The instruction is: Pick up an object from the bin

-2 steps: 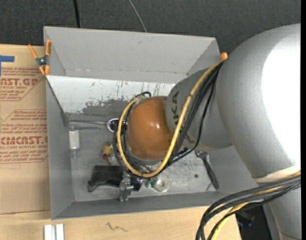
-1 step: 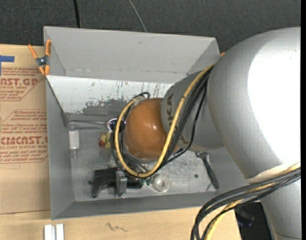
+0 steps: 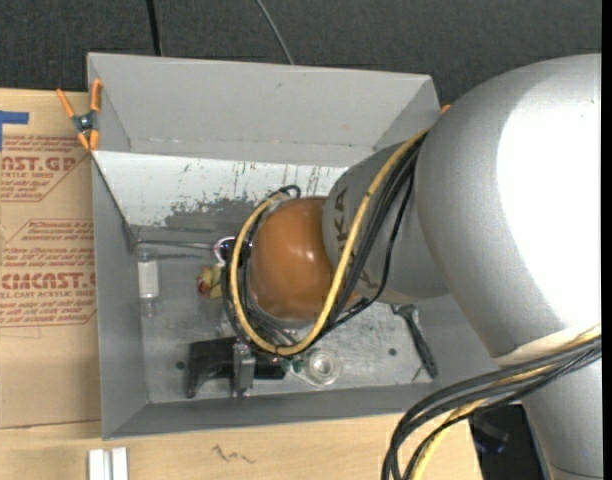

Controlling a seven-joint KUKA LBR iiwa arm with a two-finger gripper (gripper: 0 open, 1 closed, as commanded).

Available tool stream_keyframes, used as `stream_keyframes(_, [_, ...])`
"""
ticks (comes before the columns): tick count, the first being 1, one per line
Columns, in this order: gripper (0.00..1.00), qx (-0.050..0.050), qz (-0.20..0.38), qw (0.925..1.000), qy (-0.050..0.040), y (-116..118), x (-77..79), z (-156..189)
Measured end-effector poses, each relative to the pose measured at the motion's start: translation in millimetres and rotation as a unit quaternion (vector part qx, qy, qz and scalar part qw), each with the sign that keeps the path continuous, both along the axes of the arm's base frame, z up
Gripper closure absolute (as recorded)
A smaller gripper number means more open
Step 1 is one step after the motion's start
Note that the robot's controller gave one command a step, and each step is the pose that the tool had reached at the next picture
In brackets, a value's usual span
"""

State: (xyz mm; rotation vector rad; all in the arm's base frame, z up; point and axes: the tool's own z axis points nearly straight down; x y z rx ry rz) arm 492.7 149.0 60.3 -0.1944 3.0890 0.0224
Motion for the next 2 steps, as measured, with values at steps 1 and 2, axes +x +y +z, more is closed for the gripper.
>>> stream_keyframes(1, [1.0, -0.002, 0.0, 1.0, 0.0046, 0.1, -0.4, 2.1])
stream_keyframes(2, [1.0, -0.003, 0.0, 0.9999, 0.0099, 0.4, -0.1, 8.3])
